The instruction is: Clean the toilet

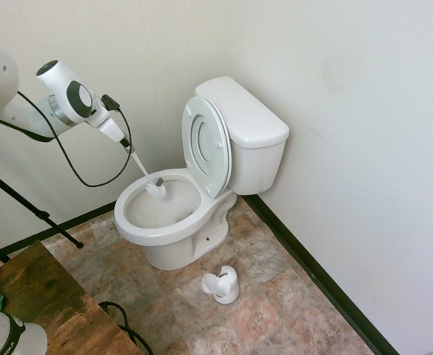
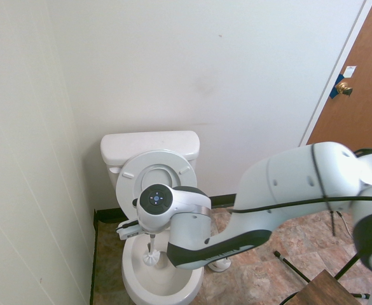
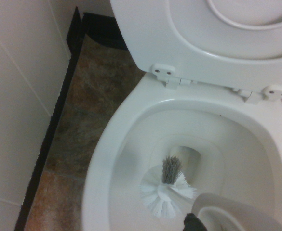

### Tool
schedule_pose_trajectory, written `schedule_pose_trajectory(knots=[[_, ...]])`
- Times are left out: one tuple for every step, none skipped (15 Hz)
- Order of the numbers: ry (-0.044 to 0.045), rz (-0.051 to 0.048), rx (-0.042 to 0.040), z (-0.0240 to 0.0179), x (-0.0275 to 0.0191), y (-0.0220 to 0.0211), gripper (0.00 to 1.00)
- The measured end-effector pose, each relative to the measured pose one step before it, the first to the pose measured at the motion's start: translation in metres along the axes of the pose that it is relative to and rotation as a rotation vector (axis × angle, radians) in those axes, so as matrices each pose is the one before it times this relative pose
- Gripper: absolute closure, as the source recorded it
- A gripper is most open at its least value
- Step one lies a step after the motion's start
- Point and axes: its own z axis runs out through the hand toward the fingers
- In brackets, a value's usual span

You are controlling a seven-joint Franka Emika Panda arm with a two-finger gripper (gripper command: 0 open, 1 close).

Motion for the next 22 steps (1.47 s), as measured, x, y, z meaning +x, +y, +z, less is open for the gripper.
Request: schedule_pose_trajectory(knots=[[0.00914,0.00573,0.01092,-0.02196,0.00308,0.00423,1.00],[0.00639,0.00841,0.01398,-0.02331,0.00614,0.00288,1.00],[0.01073,0.01249,0.01545,-0.02351,0.00906,0.00281,1.00],[0.01050,0.01726,0.01258,-0.02332,0.01174,0.00328,1.00],[0.00689,0.01603,0.00834,-0.02256,0.01419,0.00352,1.00],[0.00678,0.01916,0.00354,-0.02088,0.01678,0.00430,1.00],[0.00899,0.02304,0.00103,-0.01943,0.02203,0.00709,1.00],[0.00747,0.02659,0.00133,-0.01485,0.02483,0.00971,1.00],[0.00721,0.02468,0.00027,-0.01016,0.02670,0.01348,1.00],[0.00464,0.02674,-0.00799,-0.00609,0.02664,0.01830,1.00],[0.01410,0.02565,-0.01162,-0.00251,0.02732,0.02029,1.00],[0.01610,0.02511,-0.01549,0.00003,0.02349,0.02194,1.00],[0.00769,0.02055,-0.01619,0.00210,0.01941,0.02192,1.00],[0.00395,0.01846,-0.01171,0.00483,0.01547,0.01631,1.00],[0.00484,0.01771,-0.00726,0.00952,0.01307,0.01139,1.00],[0.00258,0.01669,-0.00537,0.01315,0.01050,0.00768,1.00],[-0.00025,0.01267,-0.00518,0.01592,0.00882,0.00422,1.00],[-0.00039,0.01309,-0.01064,0.01730,0.00640,0.00185,1.00],[-0.00142,0.01259,-0.01438,0.01973,0.00501,0.00093,1.00],[-0.00449,0.01254,-0.01791,0.02241,0.00485,0.00148,1.00],[-0.00477,0.01161,-0.02072,0.02362,0.00529,0.00227,1.00],[-0.00390,0.00718,-0.01966,0.02237,0.00460,0.00180,1.00]])
